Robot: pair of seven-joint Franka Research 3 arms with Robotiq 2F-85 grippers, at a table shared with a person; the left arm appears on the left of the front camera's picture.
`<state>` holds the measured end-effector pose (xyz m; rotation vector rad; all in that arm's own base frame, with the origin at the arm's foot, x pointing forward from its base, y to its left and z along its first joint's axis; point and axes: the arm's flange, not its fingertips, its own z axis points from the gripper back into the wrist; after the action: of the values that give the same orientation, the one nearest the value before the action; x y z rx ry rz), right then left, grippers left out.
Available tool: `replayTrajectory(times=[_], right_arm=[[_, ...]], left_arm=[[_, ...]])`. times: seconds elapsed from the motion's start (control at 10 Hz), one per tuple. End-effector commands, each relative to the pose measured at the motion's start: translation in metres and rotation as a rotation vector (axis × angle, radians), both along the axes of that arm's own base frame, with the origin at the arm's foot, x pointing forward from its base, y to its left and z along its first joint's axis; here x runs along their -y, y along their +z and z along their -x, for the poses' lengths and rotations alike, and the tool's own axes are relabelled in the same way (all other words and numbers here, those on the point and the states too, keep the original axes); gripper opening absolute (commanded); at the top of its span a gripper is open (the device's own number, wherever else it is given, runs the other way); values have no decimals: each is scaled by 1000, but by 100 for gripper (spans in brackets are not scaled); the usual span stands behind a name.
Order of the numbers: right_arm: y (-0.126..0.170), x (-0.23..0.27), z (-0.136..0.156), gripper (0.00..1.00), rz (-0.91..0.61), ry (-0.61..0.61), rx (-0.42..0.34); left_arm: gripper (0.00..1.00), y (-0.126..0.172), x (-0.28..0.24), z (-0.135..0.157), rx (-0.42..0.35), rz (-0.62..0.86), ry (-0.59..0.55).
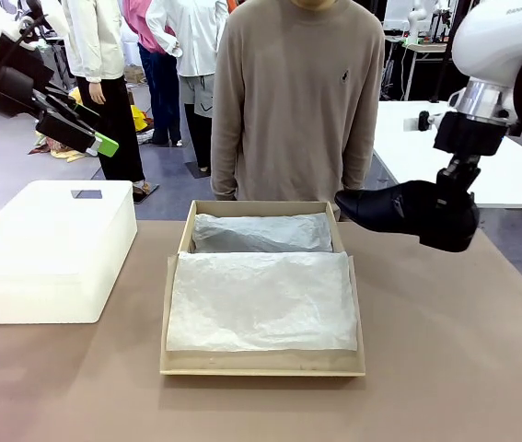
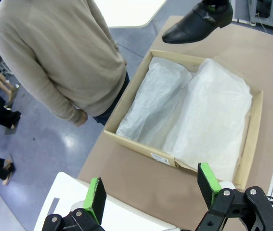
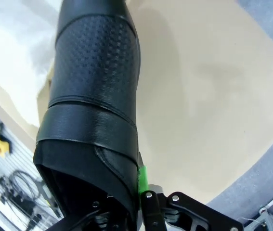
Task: Pack the shoes into the box.
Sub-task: Place the other shoe of the Shoes into the Shoes Box.
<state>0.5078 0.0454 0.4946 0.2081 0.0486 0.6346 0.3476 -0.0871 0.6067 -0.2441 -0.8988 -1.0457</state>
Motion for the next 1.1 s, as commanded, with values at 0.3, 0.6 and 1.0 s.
replayTrajectory(times=[0.3, 0.6, 1.0], right_arm=[[45, -76, 20, 0, 68, -487, 55], [43, -125, 21, 0, 57, -729, 27], [37, -171, 18, 0, 48, -908, 72]], left_arm=[[100, 0, -2, -1, 2, 9, -19], [100, 0, -2, -1, 2, 9, -19], [100, 0, -2, -1, 2, 9, -19]])
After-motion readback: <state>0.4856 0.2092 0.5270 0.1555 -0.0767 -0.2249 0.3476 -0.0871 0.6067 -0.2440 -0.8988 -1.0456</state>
